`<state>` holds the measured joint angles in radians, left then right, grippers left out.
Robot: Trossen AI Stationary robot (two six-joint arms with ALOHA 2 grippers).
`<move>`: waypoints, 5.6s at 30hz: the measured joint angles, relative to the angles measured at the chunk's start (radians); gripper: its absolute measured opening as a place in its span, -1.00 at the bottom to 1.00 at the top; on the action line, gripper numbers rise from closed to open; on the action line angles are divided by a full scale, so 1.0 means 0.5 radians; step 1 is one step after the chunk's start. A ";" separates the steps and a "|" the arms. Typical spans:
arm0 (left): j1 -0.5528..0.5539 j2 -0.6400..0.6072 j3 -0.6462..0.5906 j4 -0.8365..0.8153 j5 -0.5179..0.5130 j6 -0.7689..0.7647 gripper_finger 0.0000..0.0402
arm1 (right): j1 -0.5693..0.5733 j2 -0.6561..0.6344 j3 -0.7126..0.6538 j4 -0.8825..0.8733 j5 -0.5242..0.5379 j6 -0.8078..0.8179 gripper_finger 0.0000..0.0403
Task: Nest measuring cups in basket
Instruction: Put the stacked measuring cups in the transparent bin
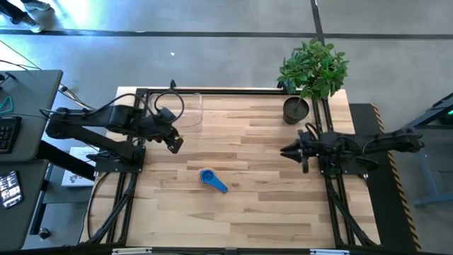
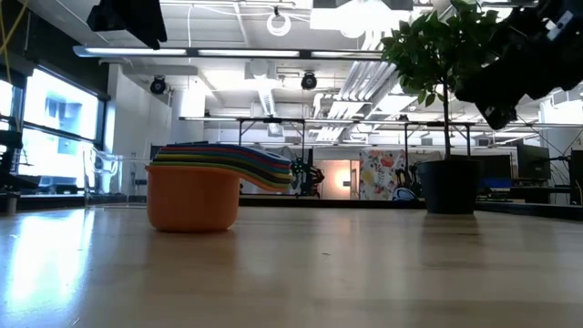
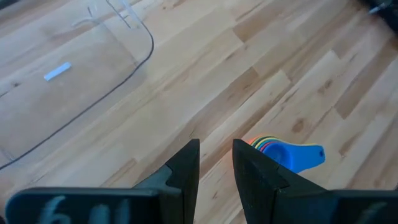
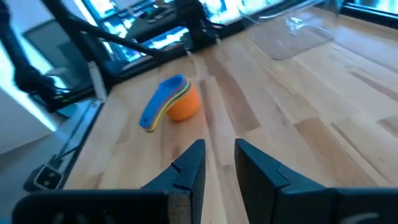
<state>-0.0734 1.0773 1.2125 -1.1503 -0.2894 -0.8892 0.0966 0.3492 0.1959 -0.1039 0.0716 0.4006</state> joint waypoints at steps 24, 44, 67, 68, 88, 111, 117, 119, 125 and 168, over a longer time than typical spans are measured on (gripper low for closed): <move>-0.003 0.387 0.002 0.496 0.154 0.003 -0.57 | -0.001 -0.399 -0.298 0.040 -0.113 -0.086 -0.61; -0.197 0.471 0.002 0.801 0.165 0.202 -0.57 | -0.001 -0.317 -0.298 0.038 -0.094 -0.085 -0.61; -0.263 0.470 0.002 0.951 0.408 1.536 -0.57 | -0.003 -0.318 -0.297 0.084 0.302 0.237 -0.61; -0.278 0.470 0.002 0.951 0.411 1.569 -0.57 | -0.003 -0.318 -0.297 0.083 0.298 0.235 -0.61; -0.420 0.621 0.001 1.259 0.376 1.896 -0.57 | -0.003 -0.318 -0.297 0.083 0.291 0.232 -0.61; -0.417 1.105 0.001 1.403 0.400 2.169 -0.23 | -0.003 -0.318 -0.297 0.083 0.291 0.232 -0.61; -0.433 1.220 0.001 1.410 0.415 2.154 0.03 | -0.003 -0.317 -0.297 0.083 0.291 0.232 -0.61; -0.441 1.255 0.001 1.411 0.416 2.143 0.10 | -0.003 -0.317 -0.297 0.083 0.291 0.232 -0.61; -0.446 1.331 0.002 1.402 0.417 2.089 0.26 | -0.002 -0.317 -0.297 0.083 0.291 0.232 -0.61; -0.446 1.577 0.001 1.283 0.465 2.049 0.25 | -0.002 -0.304 -0.297 0.083 0.291 0.232 -0.61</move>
<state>-0.2962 1.8660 1.2129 -0.5091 -0.0566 0.1352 0.0956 0.1970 0.0475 -0.0624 0.2173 0.5167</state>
